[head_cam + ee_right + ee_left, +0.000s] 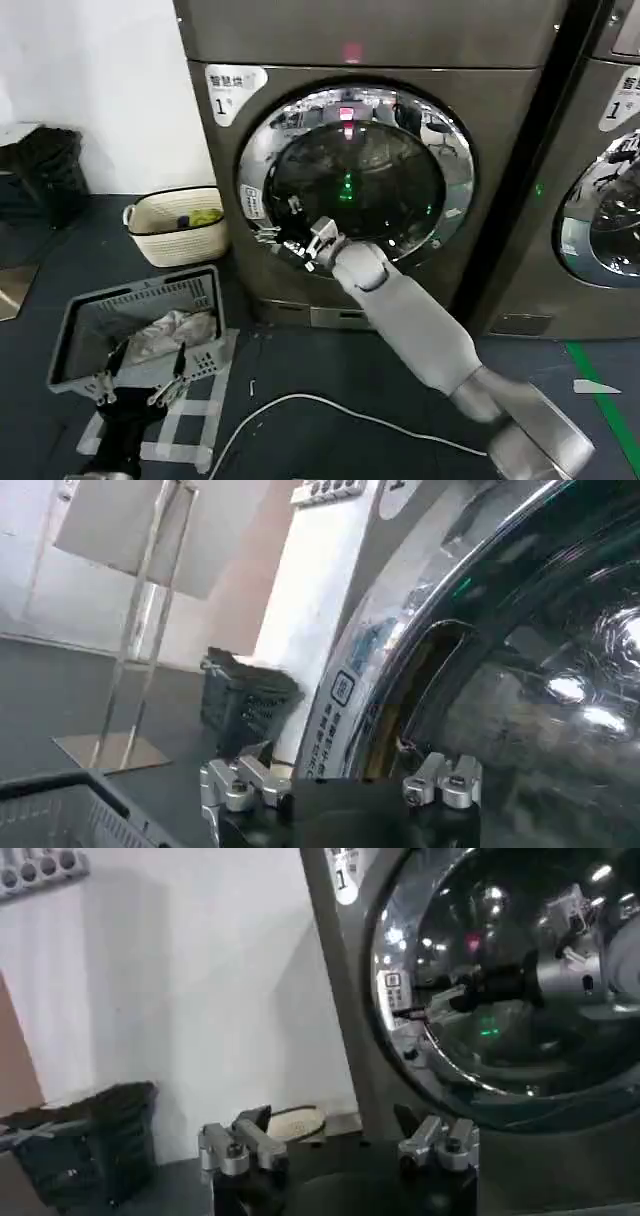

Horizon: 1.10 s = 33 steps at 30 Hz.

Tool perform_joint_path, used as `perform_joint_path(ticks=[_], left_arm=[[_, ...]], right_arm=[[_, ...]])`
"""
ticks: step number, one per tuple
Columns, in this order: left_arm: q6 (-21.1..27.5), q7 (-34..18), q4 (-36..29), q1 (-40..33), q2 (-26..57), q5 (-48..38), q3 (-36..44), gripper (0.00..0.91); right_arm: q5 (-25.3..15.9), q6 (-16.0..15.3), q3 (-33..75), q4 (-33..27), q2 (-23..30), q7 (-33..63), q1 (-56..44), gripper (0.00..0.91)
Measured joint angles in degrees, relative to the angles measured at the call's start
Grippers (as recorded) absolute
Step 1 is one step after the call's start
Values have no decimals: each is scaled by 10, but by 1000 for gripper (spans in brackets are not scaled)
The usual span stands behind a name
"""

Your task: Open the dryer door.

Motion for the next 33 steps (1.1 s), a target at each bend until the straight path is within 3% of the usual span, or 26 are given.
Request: perform_joint_path(ticks=[9, 15, 21, 26, 33], left_arm=[[0, 8, 17, -14, 8, -11, -9, 907], [16, 45, 42, -43, 28, -90, -56, 907], [5, 78, 73, -88, 65, -151, -120, 907], [-28, 112, 105, -115, 107, -159, -134, 907], [-3, 122, 141, -161, 162, -189, -119, 907]], right_arm=[[49, 61, -19, 28, -33, -128, -9, 907], [96, 113, -16, 58, -72, -215, -23, 907], [147, 131, 10, 102, -126, -306, -57, 907], [187, 122, 37, 150, -169, -400, -93, 907], [220, 117, 93, 216, -226, -481, -154, 907]])
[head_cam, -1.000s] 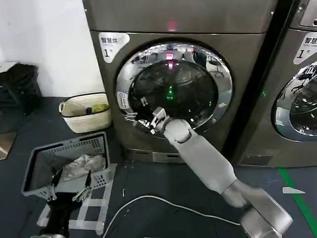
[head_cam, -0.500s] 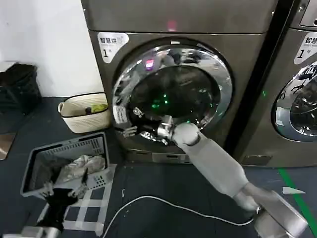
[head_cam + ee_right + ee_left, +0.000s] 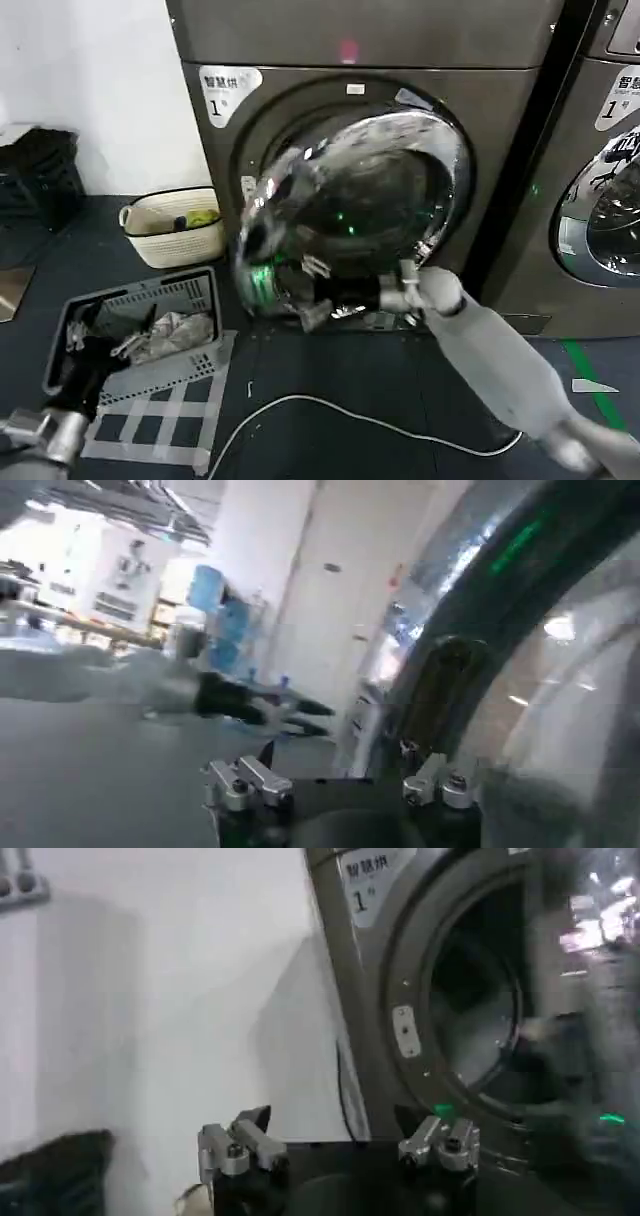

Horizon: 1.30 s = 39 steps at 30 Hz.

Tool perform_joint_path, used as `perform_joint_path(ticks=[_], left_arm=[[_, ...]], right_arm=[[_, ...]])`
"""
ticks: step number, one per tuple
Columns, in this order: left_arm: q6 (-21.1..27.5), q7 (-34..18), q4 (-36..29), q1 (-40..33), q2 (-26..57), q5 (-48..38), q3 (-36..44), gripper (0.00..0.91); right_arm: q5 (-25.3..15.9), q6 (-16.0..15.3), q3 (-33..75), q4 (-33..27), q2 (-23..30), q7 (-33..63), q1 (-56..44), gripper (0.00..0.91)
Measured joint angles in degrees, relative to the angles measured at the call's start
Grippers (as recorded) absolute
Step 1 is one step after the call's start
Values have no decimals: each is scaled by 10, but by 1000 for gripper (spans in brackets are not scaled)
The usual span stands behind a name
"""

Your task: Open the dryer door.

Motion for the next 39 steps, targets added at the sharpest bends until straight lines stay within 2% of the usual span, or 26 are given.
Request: perform_joint_path(ticks=[6, 12, 17, 23, 26, 30, 32, 35, 39], left_arm=[[22, 0, 25, -55, 46, -19, 41, 907], [22, 3, 72, -141, 82, -19, 117, 907], [17, 1, 128, -231, 94, -23, 195, 907], [-2, 6, 181, -315, 101, -23, 299, 907], [-11, 6, 197, -347, 97, -17, 356, 907], [-22, 7, 218, -387, 91, -7, 433, 907], [-24, 9, 225, -403, 87, -5, 469, 907], [-25, 12, 239, -432, 74, -3, 518, 907], [-27, 17, 263, -473, 53, -4, 566, 907]], right_arm=[[13, 4, 92, 46, -57, -17, -82, 907], [29, 20, 272, 107, -114, -29, -251, 907], [40, 38, 470, 170, -102, -32, -428, 907], [33, 108, 687, 232, -34, 18, -623, 907], [-2, 141, 782, 250, 12, 87, -685, 907], [-98, 149, 895, 247, 76, 236, -729, 907], [-152, 139, 944, 235, 104, 317, -737, 907], [-219, 104, 1019, 207, 138, 431, -735, 907], [-254, 45, 1103, 176, 171, 554, -724, 907]])
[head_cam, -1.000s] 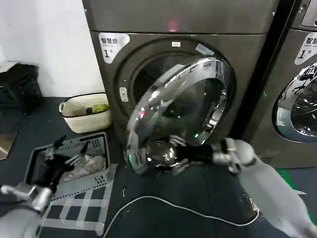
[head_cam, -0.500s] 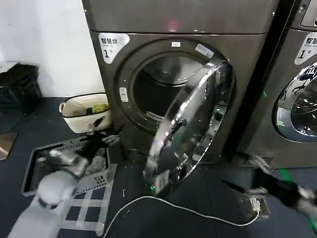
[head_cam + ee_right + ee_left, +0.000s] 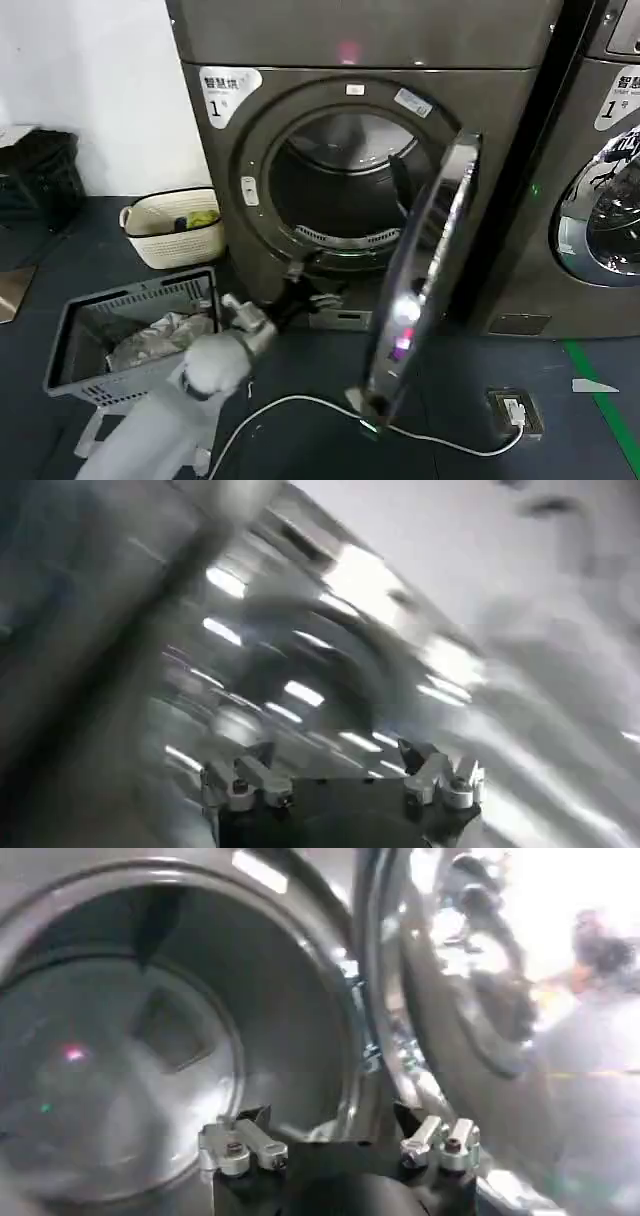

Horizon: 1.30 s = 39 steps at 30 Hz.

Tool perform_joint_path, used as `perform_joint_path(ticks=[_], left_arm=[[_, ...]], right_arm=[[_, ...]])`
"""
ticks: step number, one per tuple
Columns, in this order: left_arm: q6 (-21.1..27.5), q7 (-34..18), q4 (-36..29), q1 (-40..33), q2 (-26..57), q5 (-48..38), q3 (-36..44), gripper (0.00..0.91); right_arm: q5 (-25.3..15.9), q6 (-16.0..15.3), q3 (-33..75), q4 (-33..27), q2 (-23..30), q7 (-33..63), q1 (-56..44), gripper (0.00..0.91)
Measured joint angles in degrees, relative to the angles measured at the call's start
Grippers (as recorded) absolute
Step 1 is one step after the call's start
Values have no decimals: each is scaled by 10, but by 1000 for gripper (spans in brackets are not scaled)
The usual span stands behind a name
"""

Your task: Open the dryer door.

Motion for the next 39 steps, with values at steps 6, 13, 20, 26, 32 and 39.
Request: perform_joint_path(ticks=[6, 13, 20, 26, 32, 39], left_arm=[[-5, 1, 47, -60, -36, 2, 67, 907], [-5, 2, 103, -124, -87, 1, 136, 907], [-9, 9, 151, -176, -134, 1, 190, 907], [-10, 11, 205, -222, -186, 1, 226, 907], [-7, 15, 253, -261, -240, 3, 253, 907], [-9, 21, 295, -287, -277, 7, 266, 907]], right_arm=[[-30, -45, 79, -27, 25, 114, 8, 907], [-111, -92, 132, -41, 48, 214, 15, 907], [-110, -88, 184, -59, 52, 248, 0, 907], [-105, -89, 212, -58, 57, 261, -3, 907], [-105, -94, 213, -42, 67, 261, 5, 907], [-106, -107, 225, -40, 66, 268, 5, 907]])
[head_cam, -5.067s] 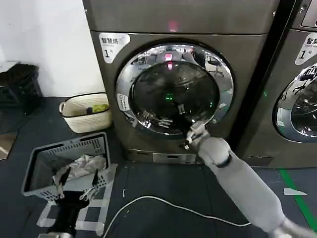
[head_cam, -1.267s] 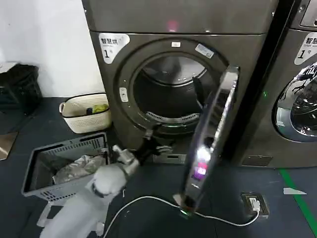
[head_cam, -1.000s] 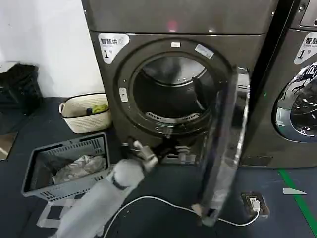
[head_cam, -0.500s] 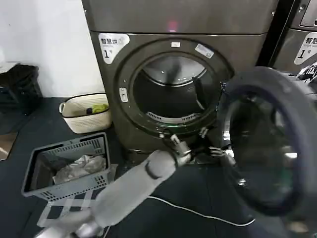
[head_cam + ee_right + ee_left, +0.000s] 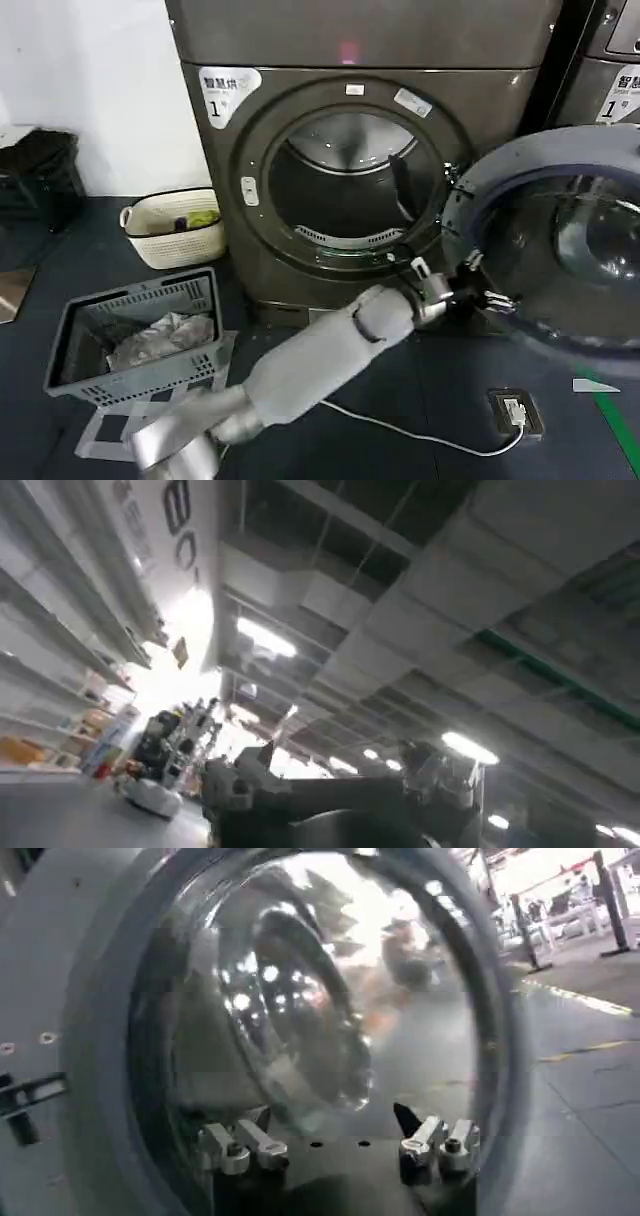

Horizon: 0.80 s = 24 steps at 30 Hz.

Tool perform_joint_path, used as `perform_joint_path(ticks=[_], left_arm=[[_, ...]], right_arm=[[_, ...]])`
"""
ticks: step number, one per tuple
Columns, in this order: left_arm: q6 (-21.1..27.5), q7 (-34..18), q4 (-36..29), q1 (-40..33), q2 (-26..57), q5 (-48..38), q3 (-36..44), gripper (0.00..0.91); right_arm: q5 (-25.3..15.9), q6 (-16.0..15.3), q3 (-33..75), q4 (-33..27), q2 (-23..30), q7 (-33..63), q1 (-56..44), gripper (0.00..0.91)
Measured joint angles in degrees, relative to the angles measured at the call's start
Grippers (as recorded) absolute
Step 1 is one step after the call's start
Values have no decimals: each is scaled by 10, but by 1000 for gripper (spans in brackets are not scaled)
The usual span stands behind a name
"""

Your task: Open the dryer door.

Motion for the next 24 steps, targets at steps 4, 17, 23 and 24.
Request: perform_joint_path(ticks=[4, 17, 23, 24], left_arm=[[-1, 5, 11, -2, -10, 1, 3, 907], [31, 35, -70, 28, 55, 3, 11, 907], [9, 49, -163, 46, 143, 49, 18, 907], [1, 54, -181, 46, 164, 60, 21, 907]], right_arm=[[0, 2, 5, -10, -7, -2, -3, 907], [-14, 24, 16, -83, -56, -14, -12, 907], [-18, 32, 5, -102, -67, -19, -9, 907], [-19, 33, 2, -103, -68, -19, -8, 907]])
